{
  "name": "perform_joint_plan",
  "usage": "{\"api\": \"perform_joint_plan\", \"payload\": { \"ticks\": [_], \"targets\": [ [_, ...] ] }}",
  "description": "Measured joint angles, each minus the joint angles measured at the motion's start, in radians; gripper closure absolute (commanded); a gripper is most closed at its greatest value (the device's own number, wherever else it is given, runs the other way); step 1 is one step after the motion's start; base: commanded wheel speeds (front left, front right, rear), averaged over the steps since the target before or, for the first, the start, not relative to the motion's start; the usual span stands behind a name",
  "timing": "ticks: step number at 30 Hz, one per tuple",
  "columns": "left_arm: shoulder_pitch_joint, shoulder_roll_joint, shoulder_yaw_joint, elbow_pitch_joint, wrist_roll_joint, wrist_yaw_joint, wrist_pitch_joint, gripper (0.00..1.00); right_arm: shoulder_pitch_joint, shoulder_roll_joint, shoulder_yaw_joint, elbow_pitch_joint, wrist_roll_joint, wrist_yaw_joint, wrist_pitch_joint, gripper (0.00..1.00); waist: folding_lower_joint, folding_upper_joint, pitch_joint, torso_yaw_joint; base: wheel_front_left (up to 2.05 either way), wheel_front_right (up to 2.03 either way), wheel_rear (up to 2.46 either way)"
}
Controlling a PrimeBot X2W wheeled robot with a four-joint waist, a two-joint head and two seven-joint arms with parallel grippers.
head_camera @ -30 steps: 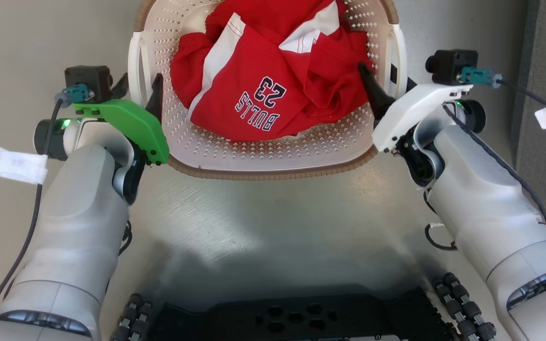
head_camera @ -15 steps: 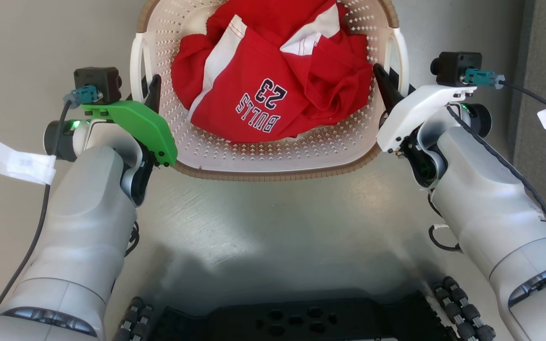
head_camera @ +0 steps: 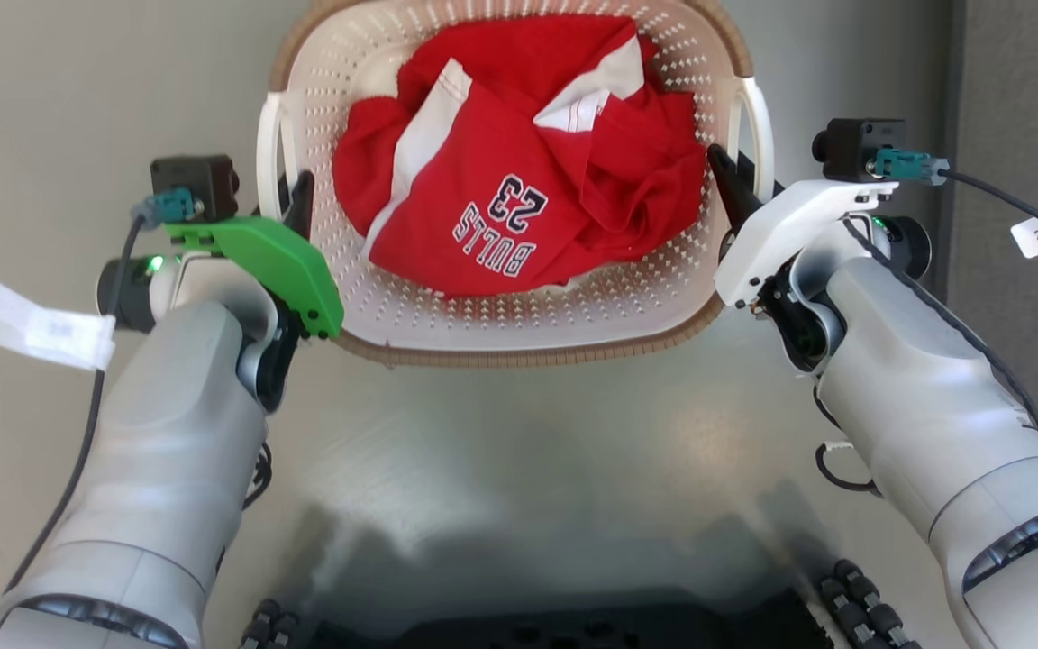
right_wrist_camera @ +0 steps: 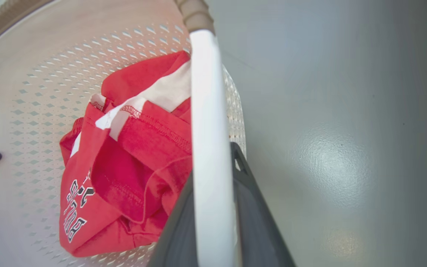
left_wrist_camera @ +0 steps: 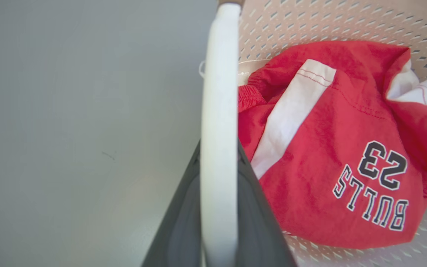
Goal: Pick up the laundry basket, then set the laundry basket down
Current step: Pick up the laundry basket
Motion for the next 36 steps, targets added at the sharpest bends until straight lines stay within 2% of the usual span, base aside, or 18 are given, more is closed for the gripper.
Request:
{"api": "perform_joint_plan", "payload": {
  "ticks": [18, 36],
  "targets": [
    [0.111, -0.002, -0.063, 0.054, -0.084, 0.000, 0.033, 1.00, 0.088, 0.002, 0.083, 0.024, 0.115, 0.000, 0.073, 1.00, -0.0001, 0.0000, -0.250, -0.020, 0.00, 0.00, 0.00],
    [0.276, -0.004, -0.126, 0.088, -0.183, 0.000, 0.152, 1.00, 0.238, 0.007, 0.159, 0.039, 0.229, -0.007, 0.218, 1.00, -0.0001, 0.0000, -0.508, -0.032, 0.00, 0.00, 0.00]
  ]
}}
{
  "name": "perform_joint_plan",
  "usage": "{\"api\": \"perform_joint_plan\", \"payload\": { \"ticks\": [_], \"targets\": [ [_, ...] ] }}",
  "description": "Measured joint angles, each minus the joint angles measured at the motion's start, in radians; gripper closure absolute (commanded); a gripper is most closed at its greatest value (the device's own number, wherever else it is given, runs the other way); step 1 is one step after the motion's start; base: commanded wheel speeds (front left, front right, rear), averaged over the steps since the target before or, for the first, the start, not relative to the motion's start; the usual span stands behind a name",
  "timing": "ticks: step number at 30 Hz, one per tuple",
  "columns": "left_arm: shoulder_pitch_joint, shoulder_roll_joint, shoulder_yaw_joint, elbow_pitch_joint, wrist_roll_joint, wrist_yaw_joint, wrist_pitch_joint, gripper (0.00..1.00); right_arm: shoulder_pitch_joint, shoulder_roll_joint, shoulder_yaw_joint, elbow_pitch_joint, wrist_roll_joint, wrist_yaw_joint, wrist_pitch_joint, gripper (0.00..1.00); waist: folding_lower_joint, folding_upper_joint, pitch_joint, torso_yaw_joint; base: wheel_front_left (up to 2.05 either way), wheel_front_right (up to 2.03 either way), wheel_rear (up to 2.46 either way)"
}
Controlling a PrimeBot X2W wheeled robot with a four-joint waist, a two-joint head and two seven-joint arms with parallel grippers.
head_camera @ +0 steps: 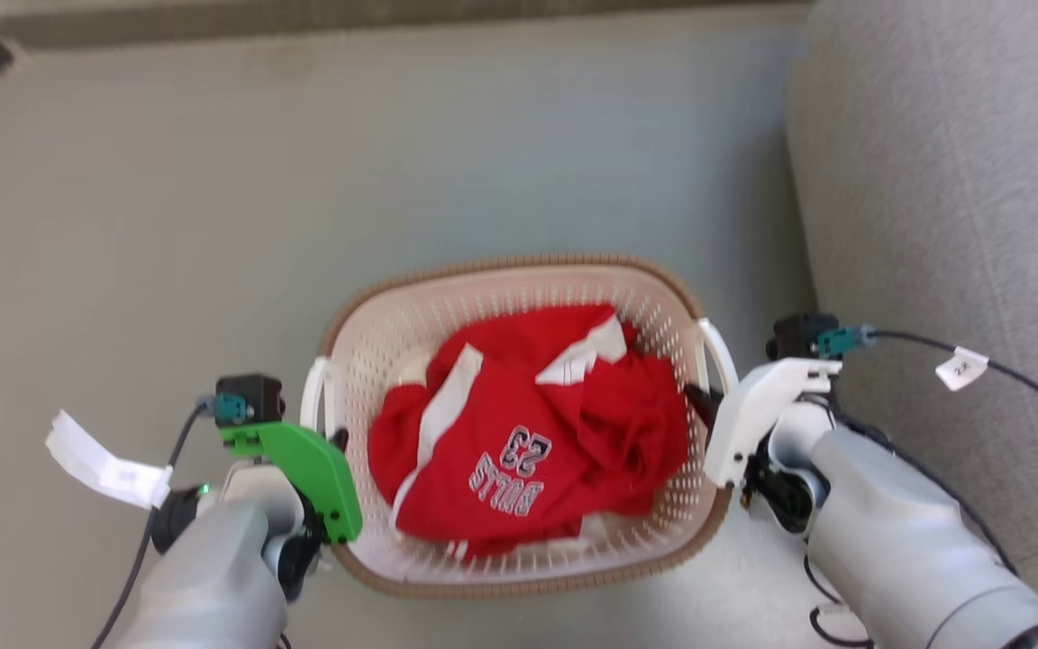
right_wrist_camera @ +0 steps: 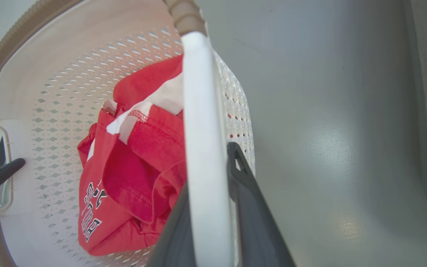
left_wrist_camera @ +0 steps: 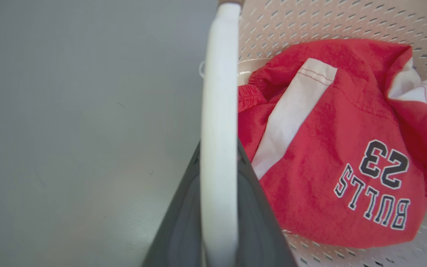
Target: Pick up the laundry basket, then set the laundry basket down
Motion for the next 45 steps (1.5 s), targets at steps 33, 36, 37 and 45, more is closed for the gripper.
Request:
{"api": "perform_joint_plan", "payload": {
  "ticks": [33, 36, 37, 45],
  "targets": [
    [0.098, 0.001, -0.076, -0.008, -0.098, -0.004, 0.184, 1.00, 0.077, -0.001, 0.064, 0.040, 0.086, -0.001, 0.181, 1.00, 0.0000, 0.0000, -0.258, -0.024, 0.00, 0.00, 0.00],
    [0.098, 0.001, -0.081, -0.008, -0.110, -0.004, 0.188, 1.00, 0.078, -0.001, 0.067, 0.041, 0.092, -0.001, 0.186, 1.00, 0.0000, 0.0000, -0.261, -0.025, 0.00, 0.00, 0.00],
    [0.098, 0.001, -0.082, -0.008, -0.110, -0.004, 0.188, 1.00, 0.078, -0.002, 0.067, 0.041, 0.094, -0.001, 0.189, 1.00, 0.0000, 0.0000, -0.262, -0.025, 0.00, 0.00, 0.00],
    [0.098, 0.002, -0.086, -0.007, -0.115, -0.004, 0.188, 1.00, 0.078, -0.002, 0.072, 0.041, 0.096, -0.001, 0.190, 1.00, 0.0000, 0.0000, -0.262, -0.026, 0.00, 0.00, 0.00]
  ]
}}
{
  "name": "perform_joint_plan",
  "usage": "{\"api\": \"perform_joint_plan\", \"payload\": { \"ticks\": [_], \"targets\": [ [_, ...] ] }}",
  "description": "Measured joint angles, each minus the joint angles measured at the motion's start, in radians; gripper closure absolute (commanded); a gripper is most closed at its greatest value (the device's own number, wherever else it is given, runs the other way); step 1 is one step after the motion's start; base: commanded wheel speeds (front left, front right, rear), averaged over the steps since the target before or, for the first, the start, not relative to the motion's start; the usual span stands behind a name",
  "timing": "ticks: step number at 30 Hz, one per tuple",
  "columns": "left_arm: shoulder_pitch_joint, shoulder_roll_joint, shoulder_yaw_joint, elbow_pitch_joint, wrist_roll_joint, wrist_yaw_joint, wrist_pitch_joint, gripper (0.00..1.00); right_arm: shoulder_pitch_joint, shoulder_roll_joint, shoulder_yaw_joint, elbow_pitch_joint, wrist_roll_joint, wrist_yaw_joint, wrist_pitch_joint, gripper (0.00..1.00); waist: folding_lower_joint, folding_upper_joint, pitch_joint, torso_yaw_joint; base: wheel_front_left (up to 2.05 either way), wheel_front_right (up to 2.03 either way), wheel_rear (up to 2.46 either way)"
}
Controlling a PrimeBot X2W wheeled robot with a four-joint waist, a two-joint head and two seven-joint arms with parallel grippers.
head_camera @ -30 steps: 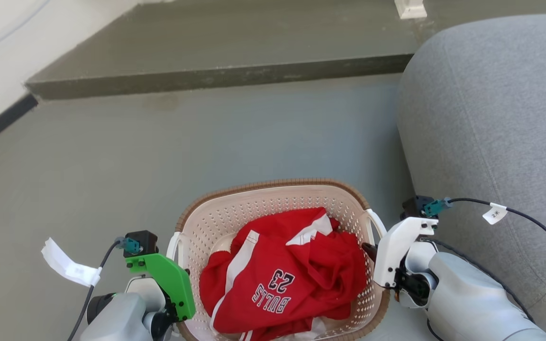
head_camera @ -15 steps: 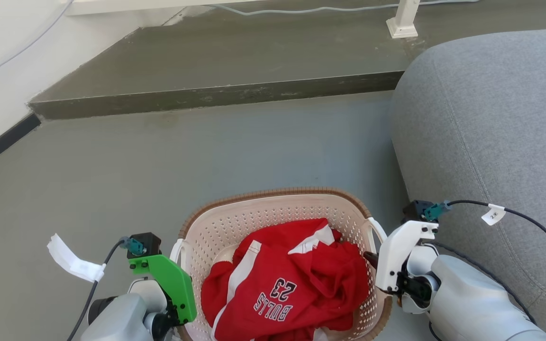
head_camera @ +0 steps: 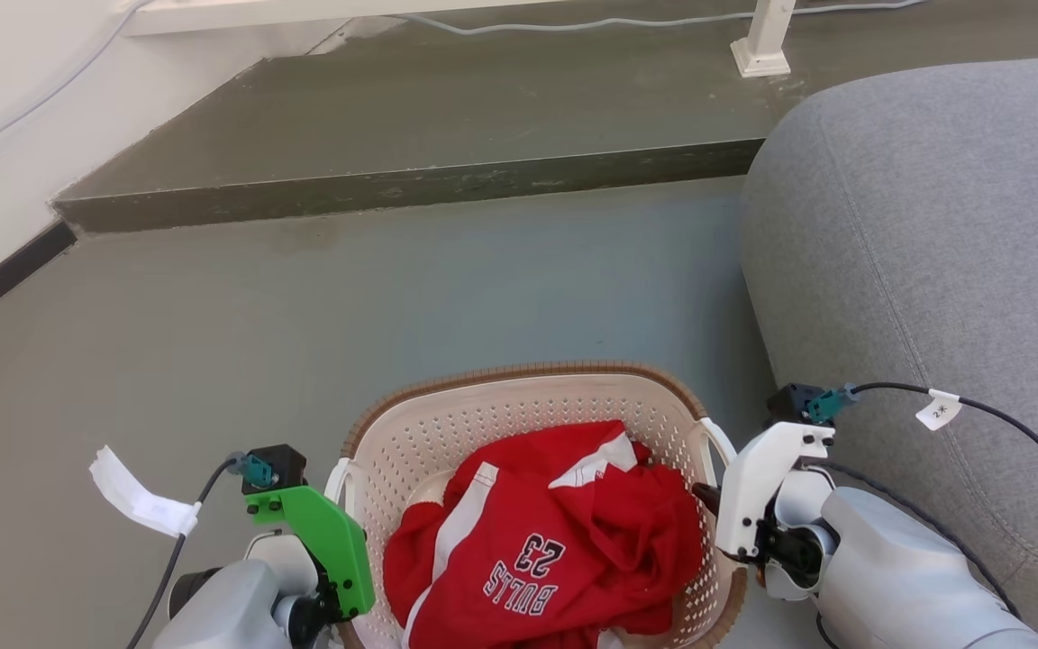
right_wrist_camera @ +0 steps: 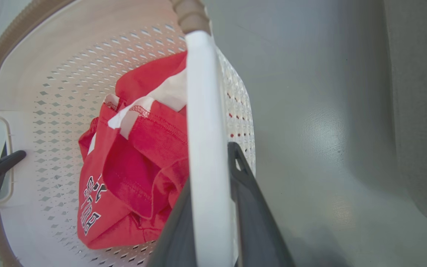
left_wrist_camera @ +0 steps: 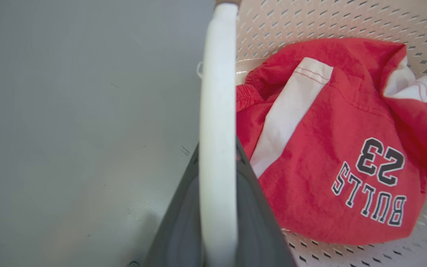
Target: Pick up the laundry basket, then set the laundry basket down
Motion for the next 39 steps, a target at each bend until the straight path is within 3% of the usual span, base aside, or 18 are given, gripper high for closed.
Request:
{"api": "perform_joint_plan", "payload": {
  "ticks": [21, 39],
  "targets": [
    [0.000, 0.002, -0.008, 0.000, -0.023, 0.000, -0.003, 1.00, -0.001, -0.003, 0.025, -0.003, 0.026, -0.001, 0.000, 1.00, 0.0000, 0.0000, 0.016, -0.004, 0.00, 0.00, 0.00],
    [-0.082, 0.023, -0.004, -0.031, -0.024, 0.000, -0.073, 1.00, -0.100, -0.007, 0.030, -0.021, 0.021, -0.008, -0.070, 1.00, 0.0000, 0.0001, 0.163, -0.016, 0.00, 0.00, 0.00]
  ]
}}
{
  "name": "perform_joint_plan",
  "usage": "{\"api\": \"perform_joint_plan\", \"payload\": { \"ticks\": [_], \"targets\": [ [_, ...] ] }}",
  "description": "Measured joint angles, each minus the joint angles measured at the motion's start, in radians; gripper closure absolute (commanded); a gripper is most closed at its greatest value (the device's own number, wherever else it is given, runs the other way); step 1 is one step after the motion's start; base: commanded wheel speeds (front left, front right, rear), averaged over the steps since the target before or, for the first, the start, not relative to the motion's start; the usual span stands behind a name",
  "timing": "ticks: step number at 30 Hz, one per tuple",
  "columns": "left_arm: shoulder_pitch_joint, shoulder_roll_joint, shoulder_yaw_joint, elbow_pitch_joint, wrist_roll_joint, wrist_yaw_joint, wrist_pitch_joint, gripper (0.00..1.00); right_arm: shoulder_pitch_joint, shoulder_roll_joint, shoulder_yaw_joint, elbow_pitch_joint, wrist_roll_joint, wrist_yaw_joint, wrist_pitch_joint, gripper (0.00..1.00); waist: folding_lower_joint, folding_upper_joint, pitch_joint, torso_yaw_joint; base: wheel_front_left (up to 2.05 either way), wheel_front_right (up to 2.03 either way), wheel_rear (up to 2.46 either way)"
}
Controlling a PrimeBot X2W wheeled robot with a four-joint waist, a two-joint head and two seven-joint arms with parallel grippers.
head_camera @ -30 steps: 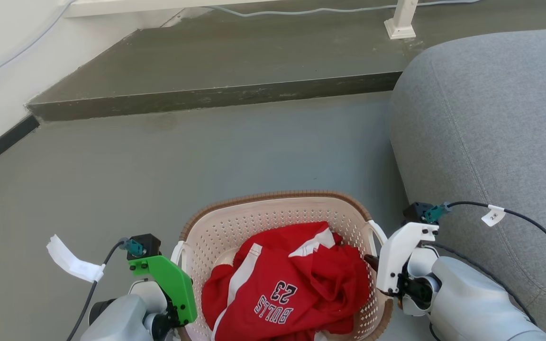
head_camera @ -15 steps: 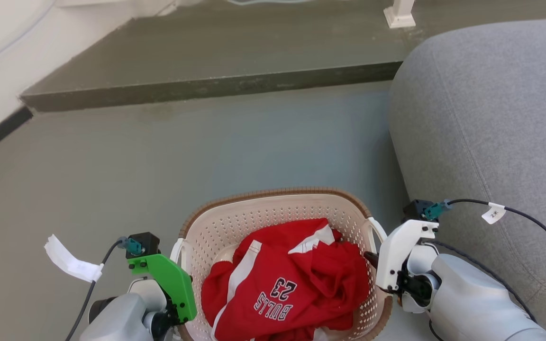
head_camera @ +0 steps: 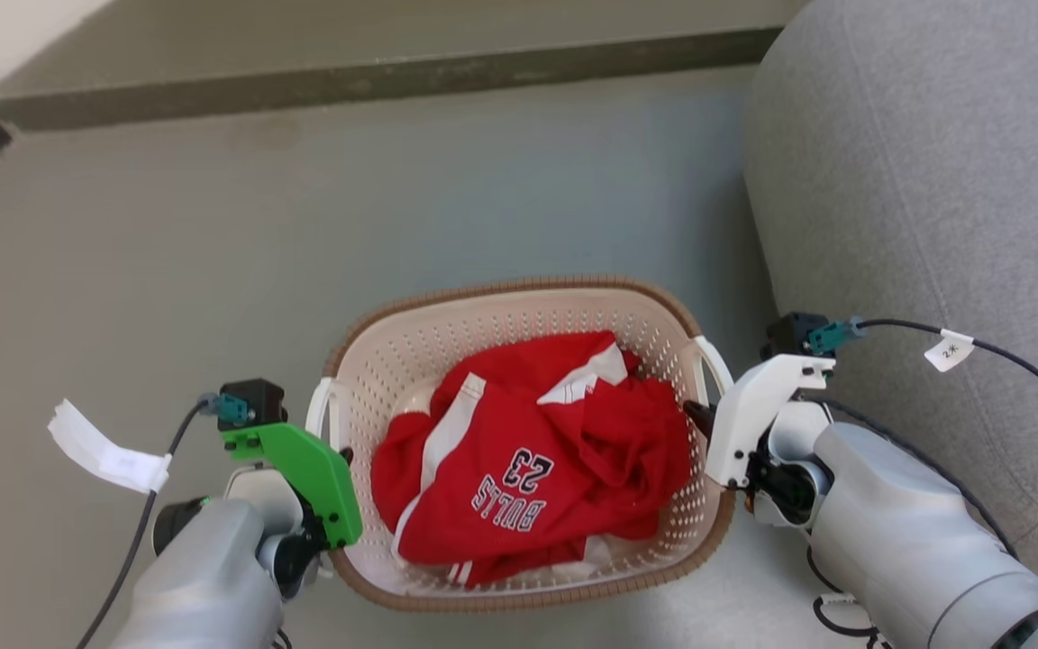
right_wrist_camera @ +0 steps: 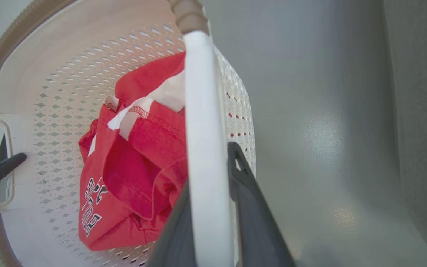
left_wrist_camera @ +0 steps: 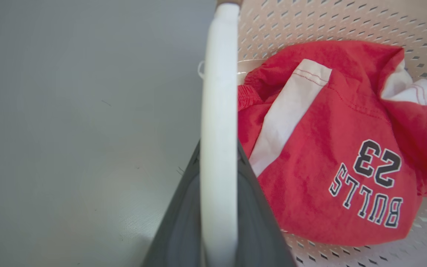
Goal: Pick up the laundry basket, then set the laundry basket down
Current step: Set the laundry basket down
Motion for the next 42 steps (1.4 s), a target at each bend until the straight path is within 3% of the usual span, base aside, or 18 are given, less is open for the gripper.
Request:
{"api": "perform_joint_plan", "payload": {
  "ticks": [42],
  "targets": [
    [-0.273, 0.043, 0.002, -0.035, 0.026, 0.000, -0.247, 1.00, -0.243, -0.009, -0.007, -0.040, -0.027, 0.000, -0.250, 1.00, 0.0002, 0.0000, 0.499, -0.010, 0.00, 0.00, 0.00]
  ]
}}
